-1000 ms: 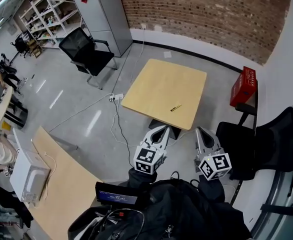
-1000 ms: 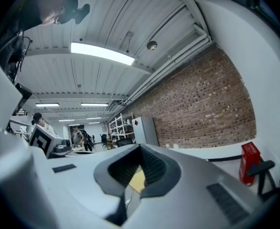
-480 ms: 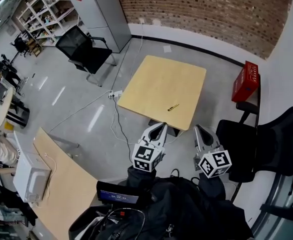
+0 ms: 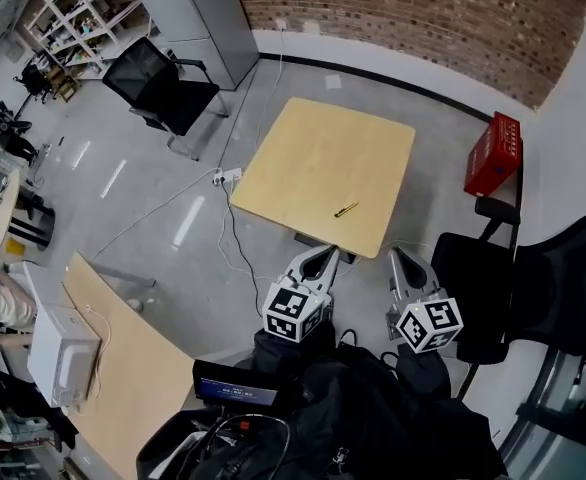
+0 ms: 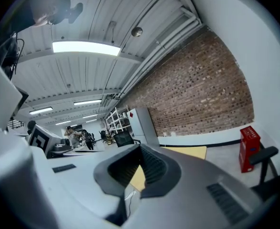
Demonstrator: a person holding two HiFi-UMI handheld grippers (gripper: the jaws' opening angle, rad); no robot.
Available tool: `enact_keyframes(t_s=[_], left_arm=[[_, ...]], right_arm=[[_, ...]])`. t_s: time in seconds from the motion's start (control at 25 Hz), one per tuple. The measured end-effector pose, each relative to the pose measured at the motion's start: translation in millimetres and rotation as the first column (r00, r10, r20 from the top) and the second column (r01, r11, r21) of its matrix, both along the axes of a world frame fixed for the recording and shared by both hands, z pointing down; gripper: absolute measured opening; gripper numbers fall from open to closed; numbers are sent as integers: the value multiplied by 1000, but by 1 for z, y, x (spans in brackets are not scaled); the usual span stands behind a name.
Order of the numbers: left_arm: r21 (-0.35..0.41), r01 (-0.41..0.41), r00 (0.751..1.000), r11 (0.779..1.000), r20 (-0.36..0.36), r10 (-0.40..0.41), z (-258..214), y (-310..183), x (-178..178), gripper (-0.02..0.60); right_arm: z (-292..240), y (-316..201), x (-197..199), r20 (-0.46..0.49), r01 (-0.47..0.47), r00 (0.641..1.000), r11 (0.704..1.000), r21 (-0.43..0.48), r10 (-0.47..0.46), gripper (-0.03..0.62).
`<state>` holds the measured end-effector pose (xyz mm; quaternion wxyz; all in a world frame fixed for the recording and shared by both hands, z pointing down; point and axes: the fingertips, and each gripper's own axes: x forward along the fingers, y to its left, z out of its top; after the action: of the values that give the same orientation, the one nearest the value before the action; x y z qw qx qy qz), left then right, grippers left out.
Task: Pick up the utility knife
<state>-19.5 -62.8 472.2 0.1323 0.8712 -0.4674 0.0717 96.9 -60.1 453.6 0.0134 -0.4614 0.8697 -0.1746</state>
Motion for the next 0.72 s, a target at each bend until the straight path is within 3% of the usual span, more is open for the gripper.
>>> enact_keyframes(t_s=[0.72], left_arm=[[-29,-124,992,992,-36,123,7,-157,-17,0]], right_arm=[[-7,-143,-31,-65,-75,995,997,18,76,5]])
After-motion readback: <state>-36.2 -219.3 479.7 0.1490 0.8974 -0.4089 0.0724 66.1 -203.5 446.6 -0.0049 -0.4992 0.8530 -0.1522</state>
